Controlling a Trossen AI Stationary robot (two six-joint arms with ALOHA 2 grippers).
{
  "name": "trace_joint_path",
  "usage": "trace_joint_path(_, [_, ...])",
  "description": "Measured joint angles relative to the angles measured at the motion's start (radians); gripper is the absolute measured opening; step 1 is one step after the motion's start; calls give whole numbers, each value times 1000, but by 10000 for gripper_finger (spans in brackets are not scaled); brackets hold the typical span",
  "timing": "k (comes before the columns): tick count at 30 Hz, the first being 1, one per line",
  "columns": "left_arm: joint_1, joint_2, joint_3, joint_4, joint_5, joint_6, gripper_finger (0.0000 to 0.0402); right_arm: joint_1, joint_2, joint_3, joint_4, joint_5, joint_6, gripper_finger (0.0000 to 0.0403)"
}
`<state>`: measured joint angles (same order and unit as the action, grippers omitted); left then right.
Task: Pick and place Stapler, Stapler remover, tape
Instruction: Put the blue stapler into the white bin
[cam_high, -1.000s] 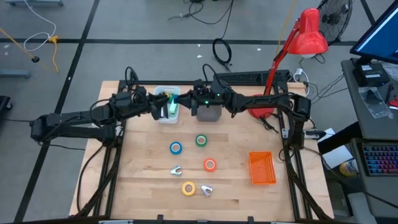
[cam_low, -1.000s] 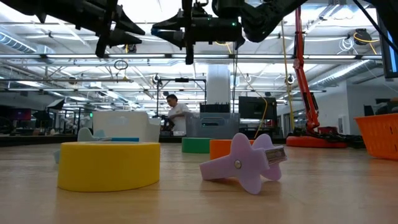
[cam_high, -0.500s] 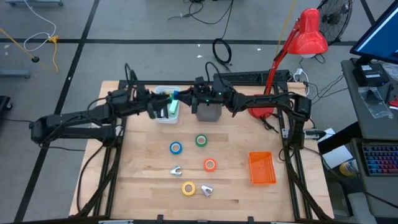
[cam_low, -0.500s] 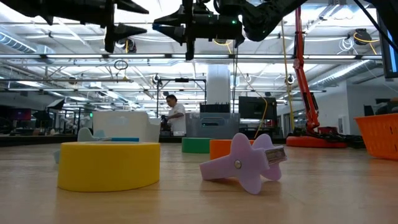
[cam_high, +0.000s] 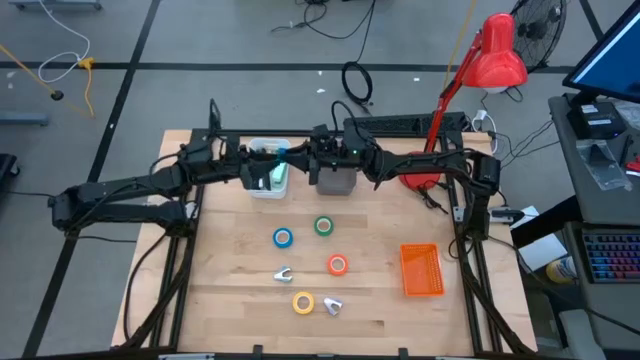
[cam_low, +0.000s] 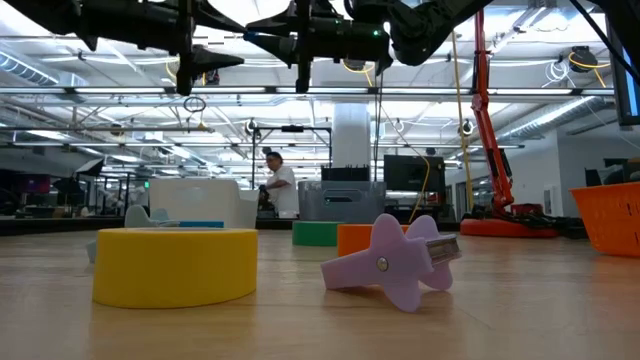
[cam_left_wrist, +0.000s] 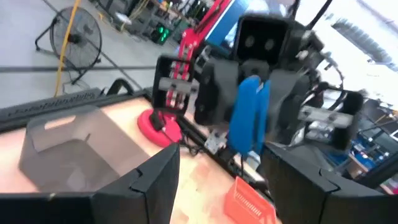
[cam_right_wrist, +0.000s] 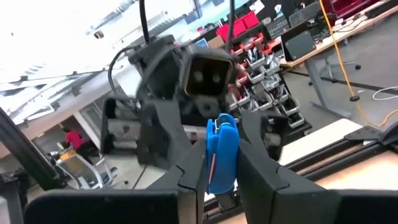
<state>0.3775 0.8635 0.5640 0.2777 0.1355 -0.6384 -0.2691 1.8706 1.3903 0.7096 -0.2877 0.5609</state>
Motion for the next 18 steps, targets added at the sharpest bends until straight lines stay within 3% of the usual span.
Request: trace_joint_path(18, [25,46,0,45,54,34,228,2,0,0,-12,4,28,59])
